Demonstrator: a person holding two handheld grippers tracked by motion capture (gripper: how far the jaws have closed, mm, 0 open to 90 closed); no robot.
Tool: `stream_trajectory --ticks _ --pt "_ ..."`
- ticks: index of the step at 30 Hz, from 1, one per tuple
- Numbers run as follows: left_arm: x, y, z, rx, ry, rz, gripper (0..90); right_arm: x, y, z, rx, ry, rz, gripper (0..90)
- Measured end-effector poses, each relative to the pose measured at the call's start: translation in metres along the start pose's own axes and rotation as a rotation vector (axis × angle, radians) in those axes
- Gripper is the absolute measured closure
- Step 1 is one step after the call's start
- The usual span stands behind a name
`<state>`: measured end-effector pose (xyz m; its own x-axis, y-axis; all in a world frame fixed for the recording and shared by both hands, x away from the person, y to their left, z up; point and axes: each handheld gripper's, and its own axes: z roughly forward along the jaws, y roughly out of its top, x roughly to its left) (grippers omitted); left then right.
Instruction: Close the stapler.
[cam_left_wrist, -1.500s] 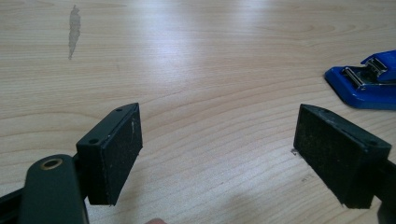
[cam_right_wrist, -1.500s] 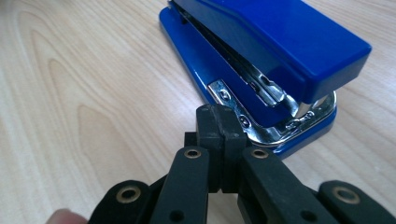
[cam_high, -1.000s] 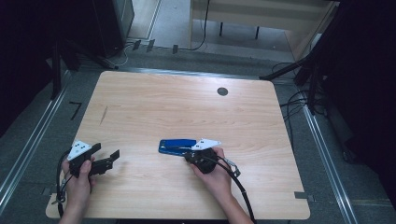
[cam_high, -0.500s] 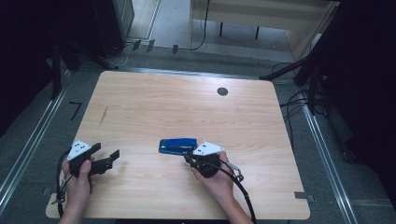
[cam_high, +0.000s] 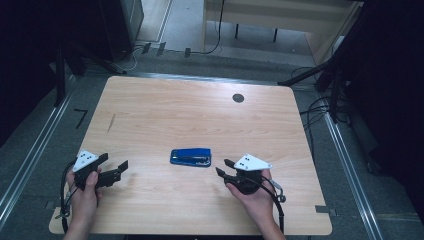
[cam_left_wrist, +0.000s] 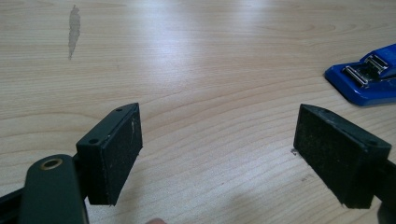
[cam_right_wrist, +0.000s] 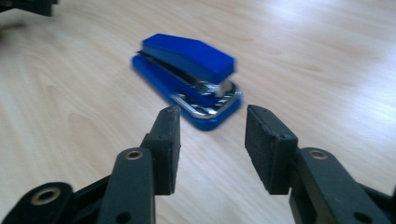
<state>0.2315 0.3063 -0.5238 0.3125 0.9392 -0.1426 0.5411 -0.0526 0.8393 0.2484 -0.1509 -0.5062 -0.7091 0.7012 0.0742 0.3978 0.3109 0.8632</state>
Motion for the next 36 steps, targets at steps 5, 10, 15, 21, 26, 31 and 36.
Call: stream_trajectory --ticks 5,10,15,21,26,31,36 --pt "0.000 0.000 0.000 -0.001 0.000 0.001 16.0 -0.014 -0.007 -0.013 -0.003 -0.023 0.044 54.4" --pt "0.000 0.000 0.000 0.000 0.002 0.005 15.9 -0.026 -0.012 -0.028 -0.029 0.007 0.082 52.5" --pt "0.000 0.000 0.000 0.001 0.003 0.005 16.0 -0.036 -0.019 -0.044 -0.036 -0.003 0.123 43.3" --pt "-0.001 0.000 0.000 0.003 0.004 0.007 15.9 -0.048 -0.031 -0.055 -0.026 -0.003 0.163 32.5" --pt "-0.001 0.000 0.000 0.001 0.006 0.012 15.9 -0.057 -0.040 -0.061 -0.022 -0.002 0.209 26.7" --pt "-0.002 -0.001 -0.001 -0.001 0.003 0.018 15.9 -0.064 -0.046 -0.068 -0.024 -0.036 0.221 22.5" --pt "-0.002 -0.001 -0.001 -0.003 0.004 0.018 15.9 -0.071 -0.057 -0.078 -0.014 -0.060 0.214 20.7"
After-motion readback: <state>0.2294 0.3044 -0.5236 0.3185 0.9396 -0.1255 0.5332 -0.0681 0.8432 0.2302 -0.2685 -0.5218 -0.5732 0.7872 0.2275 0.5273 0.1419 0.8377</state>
